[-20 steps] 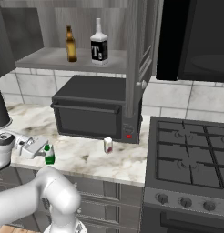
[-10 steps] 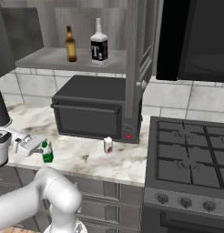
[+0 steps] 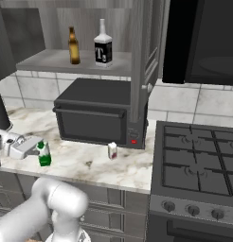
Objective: Sort all alcoholic drinks to one cabinet, and non-alcoholic drinks to the other.
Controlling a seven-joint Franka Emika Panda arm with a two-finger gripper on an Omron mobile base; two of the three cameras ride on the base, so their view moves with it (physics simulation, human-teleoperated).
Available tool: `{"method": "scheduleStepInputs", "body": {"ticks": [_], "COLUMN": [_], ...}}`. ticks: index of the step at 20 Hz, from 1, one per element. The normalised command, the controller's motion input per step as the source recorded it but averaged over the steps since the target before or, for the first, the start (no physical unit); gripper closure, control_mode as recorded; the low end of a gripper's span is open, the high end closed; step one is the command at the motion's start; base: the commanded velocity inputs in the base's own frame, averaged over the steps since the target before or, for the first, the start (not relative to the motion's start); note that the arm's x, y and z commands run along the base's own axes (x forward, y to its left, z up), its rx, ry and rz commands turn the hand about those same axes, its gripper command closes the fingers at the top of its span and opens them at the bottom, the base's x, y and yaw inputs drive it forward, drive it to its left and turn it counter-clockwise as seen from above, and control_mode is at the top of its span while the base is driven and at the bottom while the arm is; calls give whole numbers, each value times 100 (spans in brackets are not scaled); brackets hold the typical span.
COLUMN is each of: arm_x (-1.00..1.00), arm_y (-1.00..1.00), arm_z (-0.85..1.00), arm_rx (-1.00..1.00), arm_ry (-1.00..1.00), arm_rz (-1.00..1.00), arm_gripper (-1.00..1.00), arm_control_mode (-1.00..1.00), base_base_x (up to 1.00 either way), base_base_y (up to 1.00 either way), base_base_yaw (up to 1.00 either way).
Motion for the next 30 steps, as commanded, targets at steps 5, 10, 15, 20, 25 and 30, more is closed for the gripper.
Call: {"method": "scheduleStepInputs", "body": {"ticks": [5,10,15,20,25,30], "arm_x": [-23,-3,0,0,0,0], "arm_y": [-25,-9,-10,-15,-19,-26], "arm_z": [53,70,49,29,21,12], "arm_rx": [0,5,8,12,17,17], "arm_ry": [0,2,9,11,16,15], "arm_rz": [14,16,26,29,31,33], "arm_gripper": [100,100,100,100,100,100], "arm_control_mode": [-100,-100,-100,-100,-100,-100], "base_base_x": [0,0,0,0,0,0], "base_base_y": [0,0,0,0,0,0], "base_base_yaw": [0,0,0,0,0,0]}}
